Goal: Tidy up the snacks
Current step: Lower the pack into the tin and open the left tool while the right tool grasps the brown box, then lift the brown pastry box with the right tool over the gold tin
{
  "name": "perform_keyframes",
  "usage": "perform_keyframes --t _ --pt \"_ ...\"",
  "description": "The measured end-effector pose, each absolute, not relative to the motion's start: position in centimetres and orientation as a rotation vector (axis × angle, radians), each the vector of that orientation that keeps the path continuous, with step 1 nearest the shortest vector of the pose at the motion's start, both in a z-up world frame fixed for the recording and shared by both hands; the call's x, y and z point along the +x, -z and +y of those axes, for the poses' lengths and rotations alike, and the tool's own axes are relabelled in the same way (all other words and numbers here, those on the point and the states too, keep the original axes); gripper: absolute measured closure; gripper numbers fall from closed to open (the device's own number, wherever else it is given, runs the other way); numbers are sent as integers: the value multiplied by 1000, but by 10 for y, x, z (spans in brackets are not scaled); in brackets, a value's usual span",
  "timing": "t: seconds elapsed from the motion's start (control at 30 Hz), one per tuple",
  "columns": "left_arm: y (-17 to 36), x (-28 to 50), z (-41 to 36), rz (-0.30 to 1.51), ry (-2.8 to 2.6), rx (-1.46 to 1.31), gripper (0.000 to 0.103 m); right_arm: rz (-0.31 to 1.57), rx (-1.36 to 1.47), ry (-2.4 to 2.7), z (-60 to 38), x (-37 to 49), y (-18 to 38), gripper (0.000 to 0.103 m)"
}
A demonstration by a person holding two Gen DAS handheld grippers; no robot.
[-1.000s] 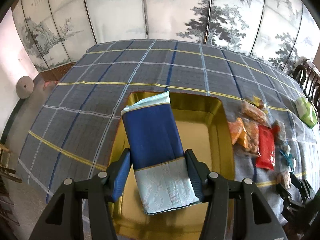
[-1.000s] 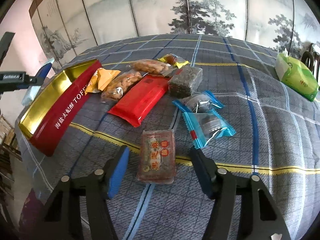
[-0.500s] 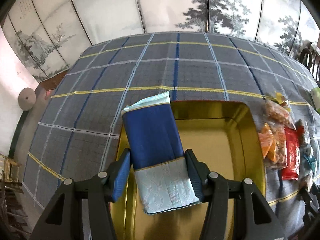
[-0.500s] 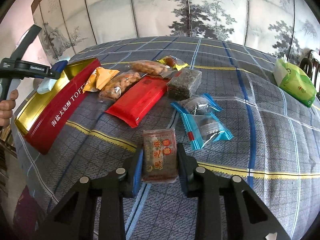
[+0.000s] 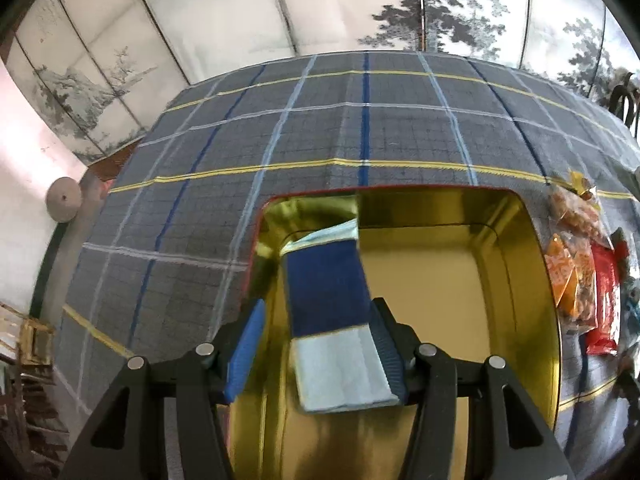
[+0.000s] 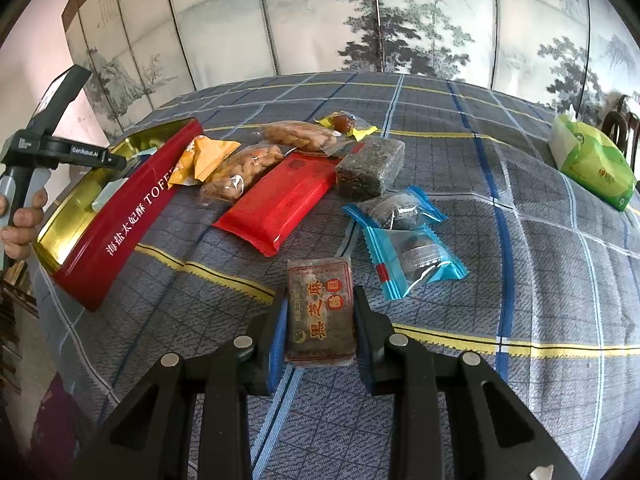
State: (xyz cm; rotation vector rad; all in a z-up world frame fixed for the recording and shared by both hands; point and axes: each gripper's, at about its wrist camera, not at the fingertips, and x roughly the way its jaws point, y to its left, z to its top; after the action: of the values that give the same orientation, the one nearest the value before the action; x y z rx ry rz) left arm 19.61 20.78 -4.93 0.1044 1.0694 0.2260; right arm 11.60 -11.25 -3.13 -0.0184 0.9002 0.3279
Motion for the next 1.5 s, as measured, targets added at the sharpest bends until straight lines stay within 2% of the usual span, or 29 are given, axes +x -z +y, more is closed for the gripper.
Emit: perform_keyframes --t 0.4,0.7,1.2,1.37,1.43,1.5 --pt "-1 89 183 858 -199 -43 48 888 51 -386 -108 103 8 76" --pt "0 54 159 861 -198 -13 48 857 40 -433 -92 90 -11 76" --pt "12 31 164 897 -184 -4 47 823 -8 -537 -47 92 -44 76" --pt "14 22 170 898 -172 -32 41 815 -20 -576 -29 98 -54 76" --pt "15 20 173 918 -182 -42 27 804 -28 -591 -21 102 -60 77" --pt "16 17 175 922 -167 -61 23 801 -21 -611 -14 110 -65 77"
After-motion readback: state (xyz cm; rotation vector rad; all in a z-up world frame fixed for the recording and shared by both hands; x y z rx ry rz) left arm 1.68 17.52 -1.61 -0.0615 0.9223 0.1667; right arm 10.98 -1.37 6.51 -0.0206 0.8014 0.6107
